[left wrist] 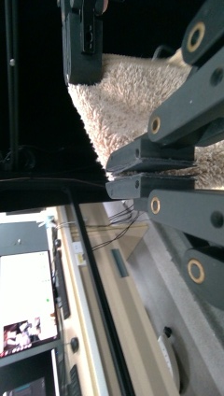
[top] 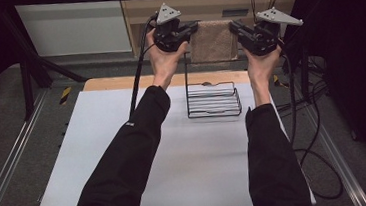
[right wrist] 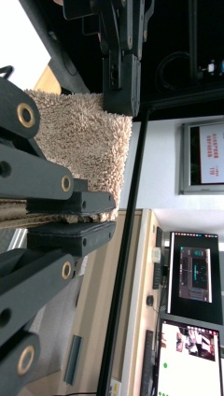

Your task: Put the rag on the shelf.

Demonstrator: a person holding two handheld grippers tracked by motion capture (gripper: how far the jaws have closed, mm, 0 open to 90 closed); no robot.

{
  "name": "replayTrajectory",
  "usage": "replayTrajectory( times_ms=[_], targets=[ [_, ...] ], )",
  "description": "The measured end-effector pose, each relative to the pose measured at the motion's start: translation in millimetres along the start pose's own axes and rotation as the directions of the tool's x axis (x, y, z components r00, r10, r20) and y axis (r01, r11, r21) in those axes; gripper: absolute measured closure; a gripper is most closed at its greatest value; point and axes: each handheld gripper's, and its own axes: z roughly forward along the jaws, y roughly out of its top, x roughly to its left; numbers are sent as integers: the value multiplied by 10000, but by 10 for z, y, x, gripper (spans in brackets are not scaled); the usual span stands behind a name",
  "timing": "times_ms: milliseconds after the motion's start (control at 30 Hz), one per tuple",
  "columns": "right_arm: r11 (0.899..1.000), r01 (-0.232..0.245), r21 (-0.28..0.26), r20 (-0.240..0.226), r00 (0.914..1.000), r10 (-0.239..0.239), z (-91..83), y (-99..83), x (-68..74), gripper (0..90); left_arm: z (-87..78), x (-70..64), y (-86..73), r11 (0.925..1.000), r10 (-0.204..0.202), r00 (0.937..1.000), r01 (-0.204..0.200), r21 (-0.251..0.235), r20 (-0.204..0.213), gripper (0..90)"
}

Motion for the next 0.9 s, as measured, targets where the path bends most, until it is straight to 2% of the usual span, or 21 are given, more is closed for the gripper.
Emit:
replayTrajectory(
  times_ms=[133, 433, 767, 900],
  targets=[
    [10000, -4, 85, -95, 10000, 5, -51, -105, -11, 844, -24, -50, -90, 9999, 59, 9997, -62, 137, 238, 858],
    [9988, -121, 476, -235, 9996, 133, -123, -319, -84, 843, -6, -157, -258, 9983, 213, 9987, -238, 539, 468, 857],
    [9992, -104, 378, -478, 9988, 122, -200, -377, -102, 838, -83, -210, -305, 9988, 177, 9971, -210, 441, 743, 856],
    [9992, -38, 396, -681, 9977, 65, -251, -391, -77, 835, -146, -248, -317, 9978, 337, 9955, -386, 535, 885, 854]
  ],
)
